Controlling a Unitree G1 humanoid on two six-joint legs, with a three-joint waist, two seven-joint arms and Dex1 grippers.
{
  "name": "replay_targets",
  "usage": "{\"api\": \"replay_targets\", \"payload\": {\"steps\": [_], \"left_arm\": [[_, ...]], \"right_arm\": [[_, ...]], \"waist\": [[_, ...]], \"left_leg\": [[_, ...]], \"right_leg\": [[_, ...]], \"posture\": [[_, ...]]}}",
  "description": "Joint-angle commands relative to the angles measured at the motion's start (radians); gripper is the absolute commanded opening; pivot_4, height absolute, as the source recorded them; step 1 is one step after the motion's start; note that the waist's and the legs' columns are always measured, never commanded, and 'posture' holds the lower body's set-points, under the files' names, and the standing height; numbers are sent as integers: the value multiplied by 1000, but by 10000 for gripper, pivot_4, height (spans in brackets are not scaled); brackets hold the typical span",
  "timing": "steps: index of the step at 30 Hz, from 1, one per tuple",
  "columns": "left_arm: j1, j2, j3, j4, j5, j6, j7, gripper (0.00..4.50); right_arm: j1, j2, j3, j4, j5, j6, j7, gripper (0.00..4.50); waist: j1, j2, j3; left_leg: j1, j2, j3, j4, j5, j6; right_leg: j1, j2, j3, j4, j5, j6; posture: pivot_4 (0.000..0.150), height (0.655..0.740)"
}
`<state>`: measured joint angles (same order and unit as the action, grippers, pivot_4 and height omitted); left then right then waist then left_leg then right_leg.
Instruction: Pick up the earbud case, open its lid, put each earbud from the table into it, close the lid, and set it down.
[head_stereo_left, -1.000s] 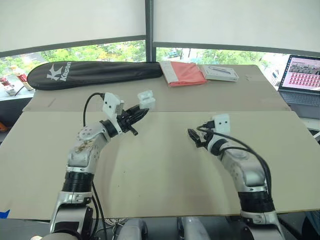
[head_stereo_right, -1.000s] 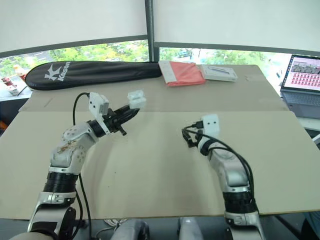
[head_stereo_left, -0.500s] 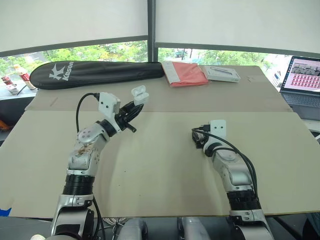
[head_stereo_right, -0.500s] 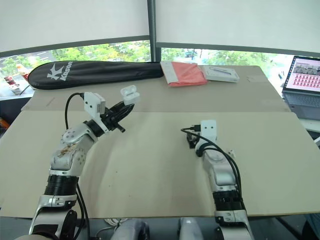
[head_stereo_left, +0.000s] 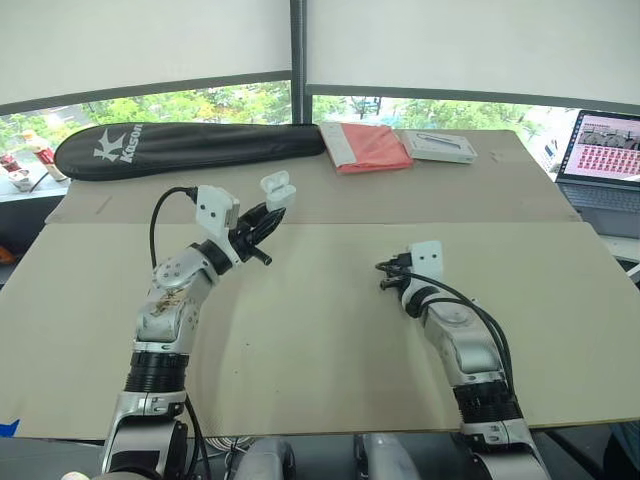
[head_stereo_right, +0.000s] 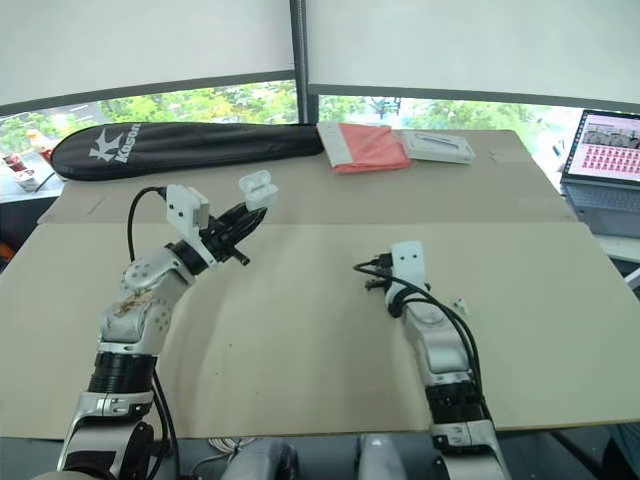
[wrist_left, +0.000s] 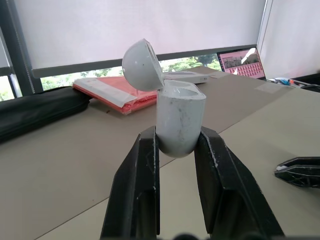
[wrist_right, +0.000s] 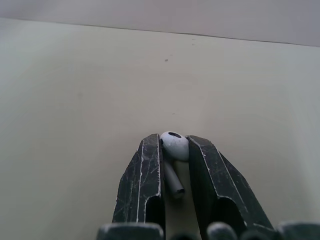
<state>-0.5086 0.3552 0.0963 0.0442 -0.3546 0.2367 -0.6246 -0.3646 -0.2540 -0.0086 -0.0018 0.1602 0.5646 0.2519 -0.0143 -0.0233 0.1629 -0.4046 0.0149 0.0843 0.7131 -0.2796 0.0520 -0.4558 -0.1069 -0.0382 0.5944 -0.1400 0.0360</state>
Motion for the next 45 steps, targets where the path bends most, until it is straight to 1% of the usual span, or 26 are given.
{"api": "replay_targets", "payload": {"steps": [1, 3, 4, 5, 7, 10, 13, 15, 16, 19, 21, 26, 31, 33, 34, 35, 36, 45], "left_arm": [[12, 1, 16, -49, 5, -40, 15, 4982], [24, -1, 15, -57, 3, -43, 22, 4982], [32, -2, 15, -59, 2, -46, 24, 4982], [37, -2, 14, -61, 1, -49, 25, 4982], [55, -2, 25, -64, -2, -55, 34, 4982], [79, -2, 41, -75, -6, -57, 47, 4982], [111, -6, 51, -89, -9, -61, 58, 4982], [135, -13, 50, -107, -11, -58, 68, 4982], [142, -16, 50, -116, -12, -57, 74, 4982], [149, -17, 50, -131, -9, -57, 84, 4982], [154, -15, 53, -144, -9, -54, 91, 4982], [188, -2, 62, -183, -14, -36, 101, 4982], [197, 4, 63, -208, -18, -20, 109, 4982], [197, 5, 65, -212, -19, -14, 111, 4982], [198, 5, 65, -213, -19, -13, 112, 4982], [200, 6, 65, -215, -19, -11, 111, 4982], [201, 6, 64, -217, -20, -9, 112, 4982], [194, 4, 57, -218, -18, 0, 109, 4982]], "right_arm": [[16, -176, 10, -169, 89, 97, 237, 3307], [36, -338, 36, -235, 136, 143, 407, 3307], [50, -436, 30, -259, 162, 150, 506, 3307], [59, -506, 24, -274, 182, 153, 574, 3307], [109, -701, -16, -271, 214, 121, 766, 3307], [179, -893, -57, -225, 235, 61, 954, 3307], [234, -1039, -78, -92, 191, -64, 1103, 3307], [236, -1092, -41, 59, 79, -321, 1148, 3307], [207, -1099, 1, 158, 6, -456, 1148, 3307], [98, -1068, 98, 402, -156, -717, 1110, 3307], [56, -1052, 130, 507, -210, -821, 1105, 3307], [-14, -1000, 179, 666, -274, -940, 1102, 3307], [-42, -974, 193, 730, -296, -969, 1110, 3307], [-43, -971, 193, 746, -305, -977, 1110, 13643], [-44, -971, 194, 755, -312, -984, 1107, 16597], [-43, -971, 194, 760, -315, -986, 1105, 20564], [-45, -971, 196, 764, -320, -989, 1103, 23520], [-58, -990, 218, 762, -363, -1021, 1133, 23520]], "waist": [[6, 0, 0], [6, 0, 0], [7, 0, 0], [9, 0, 0], [14, 0, 0], [18, 0, 1], [17, -1, 1], [16, -1, 1], [16, -1, 1], [17, -1, 1], [17, -1, 1], [17, -1, 1], [16, -1, 1], [17, -1, 1], [18, -1, 1], [19, -1, 1], [20, -1, 1], [26, -1, 1]], "left_leg": [[-1, 0, 0, 1, 0, 1], [-1, 0, 0, 2, -1, 2], [-1, 0, 0, 2, -2, 3], [0, 0, 0, 2, -2, 3], [1, -1, 0, 2, -2, 3], [1, 0, 0, 2, -2, 3], [3, 0, 1, 2, -2, 2], [4, 0, 2, 2, -2, 2], [4, 0, 2, 2, -2, 2], [5, 0, 3, 2, -2, 2], [5, 0, 3, 2, -1, 2], [5, -1, 4, 2, -1, 1], [9, 0, 3, 1, -1, 1], [13, 0, 2, 1, -2, 2], [16, 1, 2, 0, -2, 2], [16, 1, 2, 0, -2, 2], [16, 1, 2, 0, -2, 3], [16, 1, 1, 0, -2, 3]], "right_leg": [[0, -1, 0, 0, 0, 0], [0, -2, 0, -1, 0, 0], [0, -2, 0, -1, 0, 0], [1, -2, 0, -1, 0, 0], [1, -2, 0, -3, -1, 1], [1, -1, -1, -2, -1, 0], [2, -1, 0, -2, -2, -1], [2, -1, 1, -2, -2, -1], [2, -1, 2, -2, -3, 0], [3, -1, 2, -2, -3, 1], [2, -1, 2, -2, -3, 0], [2, -1, 3, -2, -3, 0], [8, -1, 2, -3, -3, 0], [14, -1, 1, -5, -4, 0], [17, -1, 1, -7, -4, -1], [17, -2, 1, -7, -5, -2], [17, -2, 1, -7, -5, -2], [18, -3, 1, -8, -5, -1]], "posture": [[1500, 7400], [1500, 7400], [1500, 7400], [1500, 7400], [1500, 7400], [1500, 7400], [1500, 7400], [1500, 7400], [1500, 7400], [1500, 7400], [1500, 7400], [1500, 7400], [1500, 7400], [1500, 7400], [1500, 7400], [1500, 7400], [1500, 7400], [1500, 7400]]}}
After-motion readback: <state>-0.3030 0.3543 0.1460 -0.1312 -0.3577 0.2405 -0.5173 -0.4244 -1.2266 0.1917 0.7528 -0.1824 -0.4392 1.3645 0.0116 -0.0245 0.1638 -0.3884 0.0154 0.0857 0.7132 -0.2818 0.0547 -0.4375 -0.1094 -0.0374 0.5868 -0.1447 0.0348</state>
